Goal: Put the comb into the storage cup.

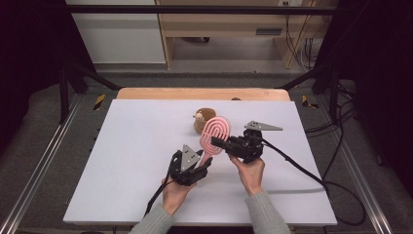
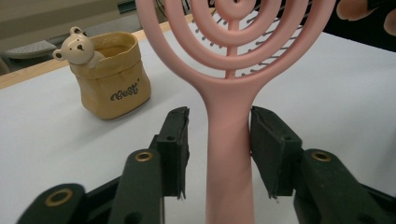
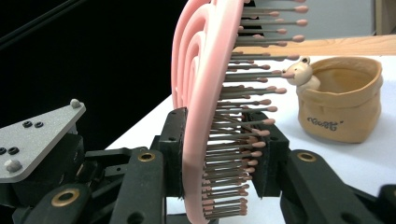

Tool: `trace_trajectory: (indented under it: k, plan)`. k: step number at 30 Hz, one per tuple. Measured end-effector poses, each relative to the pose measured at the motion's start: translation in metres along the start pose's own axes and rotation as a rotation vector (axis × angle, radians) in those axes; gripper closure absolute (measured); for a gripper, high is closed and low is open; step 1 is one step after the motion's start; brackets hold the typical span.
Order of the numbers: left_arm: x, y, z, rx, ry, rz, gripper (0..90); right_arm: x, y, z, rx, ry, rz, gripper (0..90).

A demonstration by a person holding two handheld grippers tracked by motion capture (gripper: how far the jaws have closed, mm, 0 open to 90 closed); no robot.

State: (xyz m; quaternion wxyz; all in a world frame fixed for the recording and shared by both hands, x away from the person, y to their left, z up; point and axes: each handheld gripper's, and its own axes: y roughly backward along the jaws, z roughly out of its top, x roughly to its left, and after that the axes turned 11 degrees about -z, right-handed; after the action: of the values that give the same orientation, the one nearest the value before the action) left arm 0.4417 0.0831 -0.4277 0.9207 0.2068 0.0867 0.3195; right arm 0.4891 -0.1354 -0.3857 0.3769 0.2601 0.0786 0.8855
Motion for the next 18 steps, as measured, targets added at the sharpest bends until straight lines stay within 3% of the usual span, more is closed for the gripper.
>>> trace_trajectory:
  k: [8, 18]
  plan:
    - [0.009, 0.003, 0.001, -0.001, 0.043, -0.06, 38.8, -0.002, 0.003, 0.004, -0.018, 0.006, -0.022, 63.1]
    - [0.017, 0.009, 0.002, -0.016, 0.056, -0.095, 18.3, -0.005, 0.006, 0.01, -0.029, 0.008, -0.043, 63.1]
